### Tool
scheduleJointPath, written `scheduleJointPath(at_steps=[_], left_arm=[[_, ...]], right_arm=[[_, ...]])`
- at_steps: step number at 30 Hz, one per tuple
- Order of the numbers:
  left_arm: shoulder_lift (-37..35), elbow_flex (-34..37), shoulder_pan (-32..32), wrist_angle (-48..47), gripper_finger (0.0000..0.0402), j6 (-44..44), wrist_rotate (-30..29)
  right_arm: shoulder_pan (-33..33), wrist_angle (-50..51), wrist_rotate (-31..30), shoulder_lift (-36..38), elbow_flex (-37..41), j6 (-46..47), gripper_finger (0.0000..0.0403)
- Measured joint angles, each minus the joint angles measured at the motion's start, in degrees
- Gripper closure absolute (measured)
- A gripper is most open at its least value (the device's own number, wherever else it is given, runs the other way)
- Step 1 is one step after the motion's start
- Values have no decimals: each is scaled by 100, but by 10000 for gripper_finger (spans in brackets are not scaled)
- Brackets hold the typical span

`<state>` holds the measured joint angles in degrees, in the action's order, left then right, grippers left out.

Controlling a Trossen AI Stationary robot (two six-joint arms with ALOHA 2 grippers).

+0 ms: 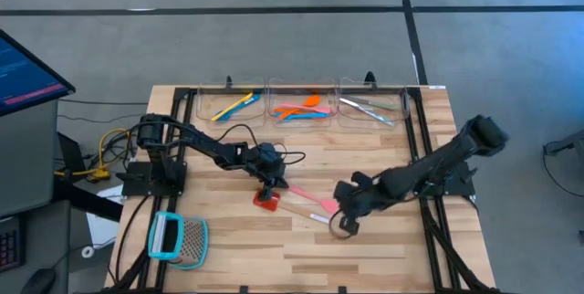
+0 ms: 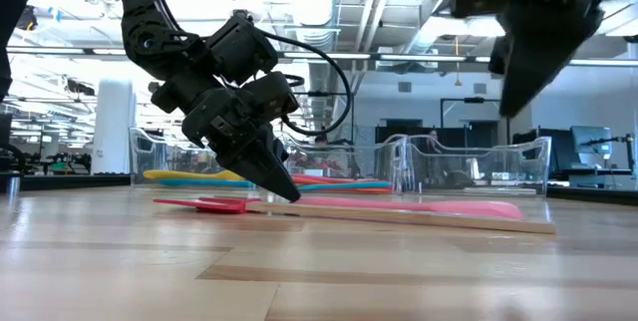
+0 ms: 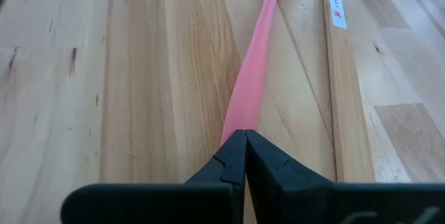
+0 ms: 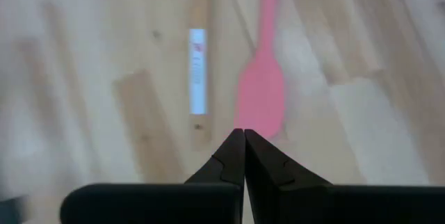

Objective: Pick & Place Kitchen Items
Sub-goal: Put the pink spatula into the middle transparent bin

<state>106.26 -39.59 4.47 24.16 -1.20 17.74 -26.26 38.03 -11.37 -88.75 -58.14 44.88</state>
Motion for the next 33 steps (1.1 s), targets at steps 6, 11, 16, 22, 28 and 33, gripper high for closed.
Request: scheduleJointPath(at_steps=[6, 11, 16, 22, 28, 33], left_arm=[[2, 9, 0, 26, 399, 20, 4], [3, 9, 0, 47, 399, 20, 2], [4, 9, 0, 59, 399, 16, 2], [7, 9, 0, 68, 399, 3, 4], [7, 9, 0, 70, 399, 3, 4], [7, 9, 0, 72, 399, 0, 4]], right_arm=[[368, -1907, 844, 1100, 1545, 23, 403], [869, -2429, 1473, 1362, 2521, 67, 403], [1456, -3334, 2355, 1313, 3106, 116, 403], [2042, -3628, 2619, 1080, 3142, 296, 381], [2365, -3871, 3242, 743, 3134, 323, 294], [2415, -4356, 3781, 229, 3138, 201, 224]])
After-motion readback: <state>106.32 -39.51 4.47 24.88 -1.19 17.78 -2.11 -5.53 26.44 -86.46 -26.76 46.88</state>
